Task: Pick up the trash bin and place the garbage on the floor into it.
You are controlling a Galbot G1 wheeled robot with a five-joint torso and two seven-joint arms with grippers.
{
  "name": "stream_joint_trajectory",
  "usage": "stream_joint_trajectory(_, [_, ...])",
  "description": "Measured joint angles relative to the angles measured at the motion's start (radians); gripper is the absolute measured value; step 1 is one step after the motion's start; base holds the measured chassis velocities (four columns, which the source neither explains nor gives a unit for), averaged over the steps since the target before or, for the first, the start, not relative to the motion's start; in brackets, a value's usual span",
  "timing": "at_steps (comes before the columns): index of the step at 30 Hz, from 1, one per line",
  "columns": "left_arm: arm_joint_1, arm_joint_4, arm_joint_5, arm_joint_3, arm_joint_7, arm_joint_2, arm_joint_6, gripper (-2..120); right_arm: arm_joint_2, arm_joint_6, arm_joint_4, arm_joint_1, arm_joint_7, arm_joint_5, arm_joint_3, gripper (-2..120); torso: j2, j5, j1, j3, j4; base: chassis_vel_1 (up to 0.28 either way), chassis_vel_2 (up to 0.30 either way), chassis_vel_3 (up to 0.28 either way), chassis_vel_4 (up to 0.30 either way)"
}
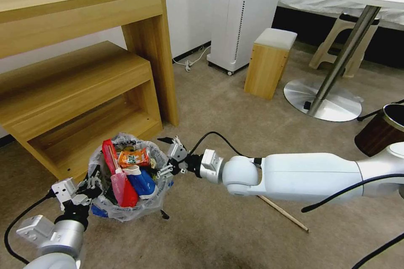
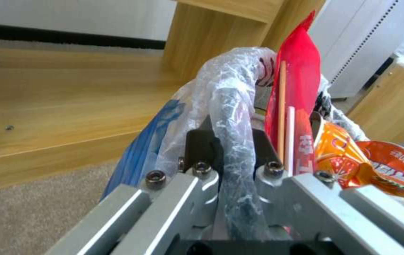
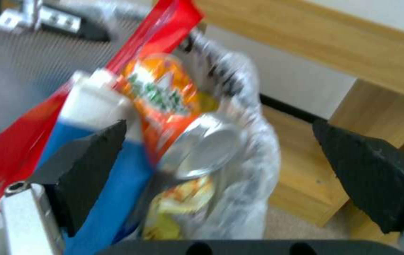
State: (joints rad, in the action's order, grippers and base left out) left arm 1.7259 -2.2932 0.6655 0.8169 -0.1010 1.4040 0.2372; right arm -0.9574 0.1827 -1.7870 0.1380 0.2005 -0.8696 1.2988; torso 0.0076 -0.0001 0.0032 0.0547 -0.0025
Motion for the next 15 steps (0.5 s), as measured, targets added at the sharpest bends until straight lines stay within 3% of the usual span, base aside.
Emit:
stream_joint_trajectory(5, [0.007,0.0,-0.008,0.0,0.002,0.005,0.0,3,0.007,-0.001,-0.004,-0.048,0.026,0.014,-0.046,100,0.0,-0.0001,0.0,0.0,0.0001,0.0,0.0,0.0,0.0])
stream_joint_trajectory(11, [0.016,-0.001,-0.011,0.018,0.003,0.0,-0.003,3,0.025,-0.026,0.01,-0.201,0.129,0.037,-0.23,100,0.0,0.0003,0.0,0.0,0.0002,0.0,0.0,0.0,0.0])
stream_joint_trajectory(15, [0.016,0.0,-0.017,0.021,0.003,0.003,-0.004,3,0.033,-0.026,0.013,-0.242,0.159,0.042,-0.291,100,0.0,0.0,0.0,0.0,0.0001,0.0,0.0,0.0,0.0])
